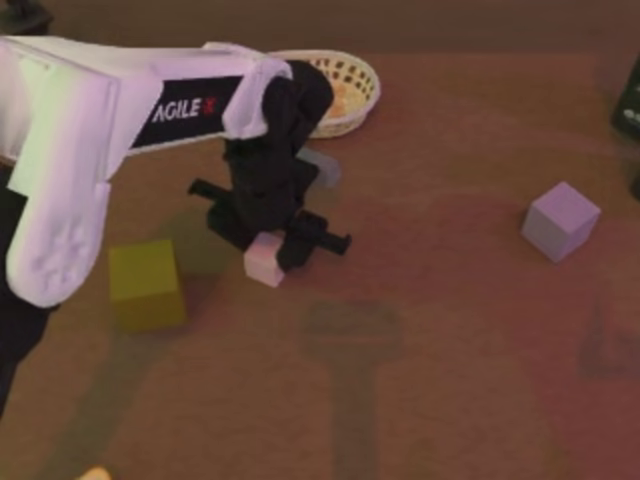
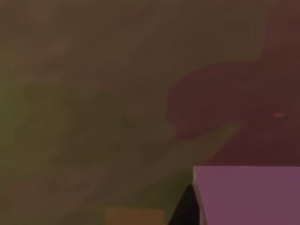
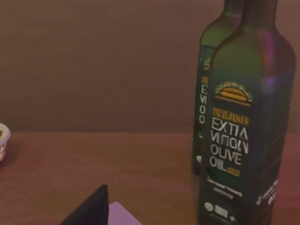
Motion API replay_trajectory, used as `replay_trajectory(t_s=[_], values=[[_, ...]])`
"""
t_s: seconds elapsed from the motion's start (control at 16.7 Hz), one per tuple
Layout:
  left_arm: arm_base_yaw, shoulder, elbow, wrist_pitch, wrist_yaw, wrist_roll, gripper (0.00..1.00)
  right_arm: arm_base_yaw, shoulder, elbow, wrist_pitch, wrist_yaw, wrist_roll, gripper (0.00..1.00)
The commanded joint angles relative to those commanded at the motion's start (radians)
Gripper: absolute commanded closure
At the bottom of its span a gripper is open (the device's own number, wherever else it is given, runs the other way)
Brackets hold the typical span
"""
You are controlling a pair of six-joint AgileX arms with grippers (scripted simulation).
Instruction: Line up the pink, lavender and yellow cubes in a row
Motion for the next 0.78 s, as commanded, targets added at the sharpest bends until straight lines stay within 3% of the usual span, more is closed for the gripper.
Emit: replay_trajectory(t_s=[0.42,0.78], values=[[0.002,-0.040,0.025,-0.028,-0.001,0.002,1.00,0.000,0.000,0.000,0.000,0.000,0.000,0.00],[0.019,-0.104,0.145,-0.220,-0.001,-0.001,1.00,0.000,0.000,0.000,0.000,0.000,0.000,0.00]])
